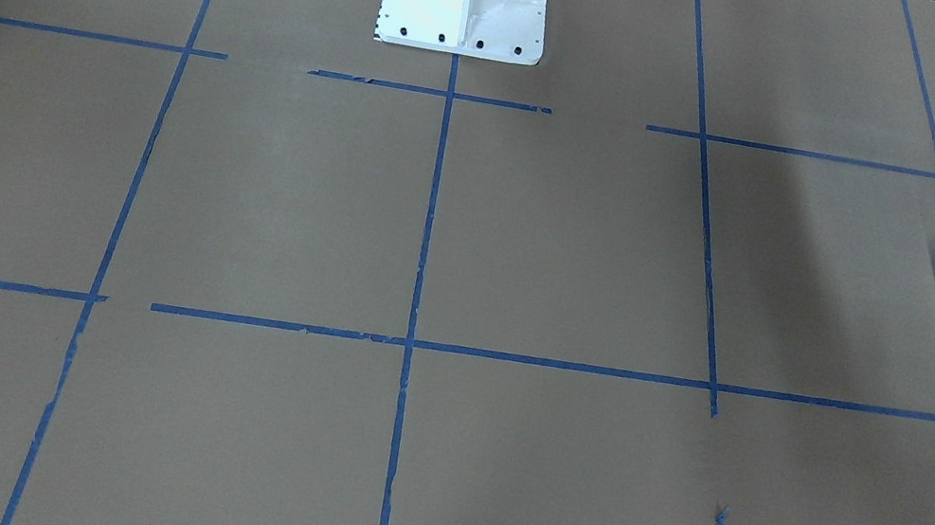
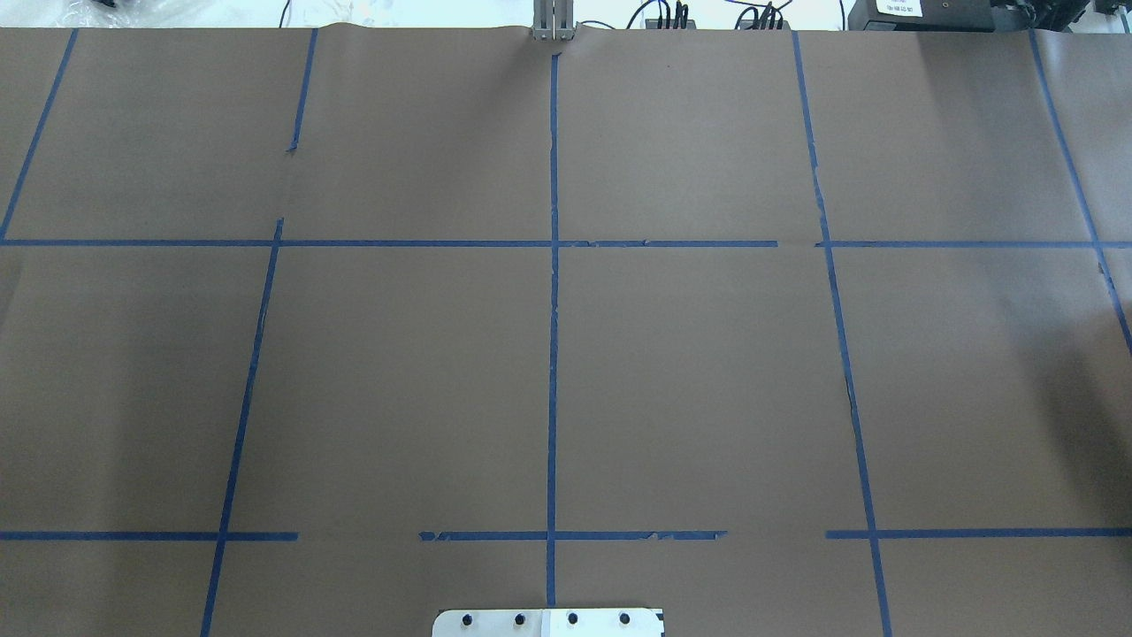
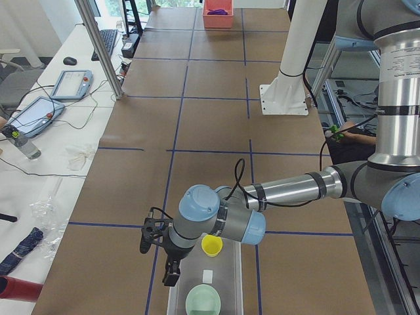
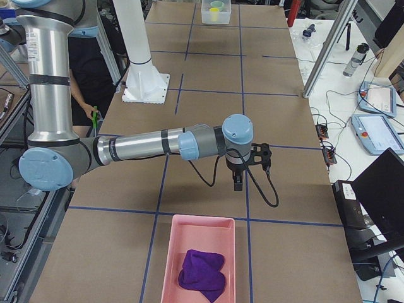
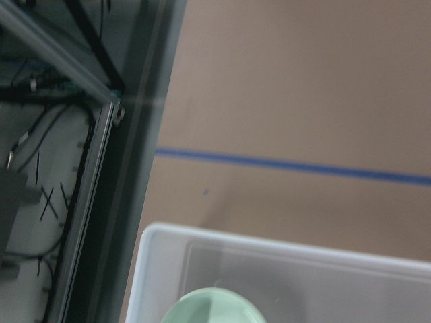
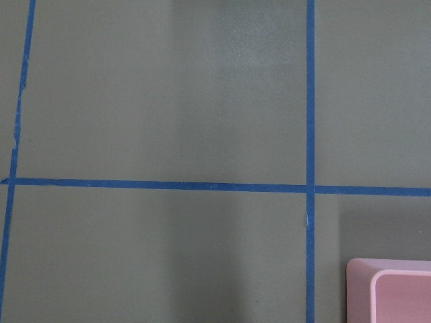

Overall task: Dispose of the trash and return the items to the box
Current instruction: 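Open the left gripper to release the bowl in the bin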

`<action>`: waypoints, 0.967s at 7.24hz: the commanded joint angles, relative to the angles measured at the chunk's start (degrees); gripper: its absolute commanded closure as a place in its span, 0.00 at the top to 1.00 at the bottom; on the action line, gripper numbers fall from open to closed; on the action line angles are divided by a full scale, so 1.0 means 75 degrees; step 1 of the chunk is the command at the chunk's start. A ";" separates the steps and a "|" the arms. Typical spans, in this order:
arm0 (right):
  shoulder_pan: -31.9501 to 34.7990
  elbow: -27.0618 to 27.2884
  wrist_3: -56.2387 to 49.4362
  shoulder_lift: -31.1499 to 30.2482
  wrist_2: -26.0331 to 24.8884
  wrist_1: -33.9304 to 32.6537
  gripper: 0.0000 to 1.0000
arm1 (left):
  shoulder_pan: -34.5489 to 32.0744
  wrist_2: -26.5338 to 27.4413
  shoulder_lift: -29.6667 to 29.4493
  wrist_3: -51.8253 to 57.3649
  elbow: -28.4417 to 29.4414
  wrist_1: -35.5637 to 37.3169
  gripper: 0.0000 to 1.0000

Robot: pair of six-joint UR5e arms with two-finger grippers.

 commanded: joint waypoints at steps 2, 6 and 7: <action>-0.0012 0.0120 -0.0169 -0.0009 -0.0302 0.0032 1.00 | 0.0946 -0.0028 -0.0052 -0.0037 -0.0821 -0.0284 1.00; -0.0012 0.0061 -0.0041 -0.0150 -0.0258 0.0455 1.00 | 0.1224 -0.0367 -0.0767 0.0010 -0.1611 0.3701 1.00; -0.0023 0.0026 -0.0041 -0.0150 -0.0258 0.0419 1.00 | 0.1236 -0.0391 -0.0767 0.0033 -0.1472 0.3833 1.00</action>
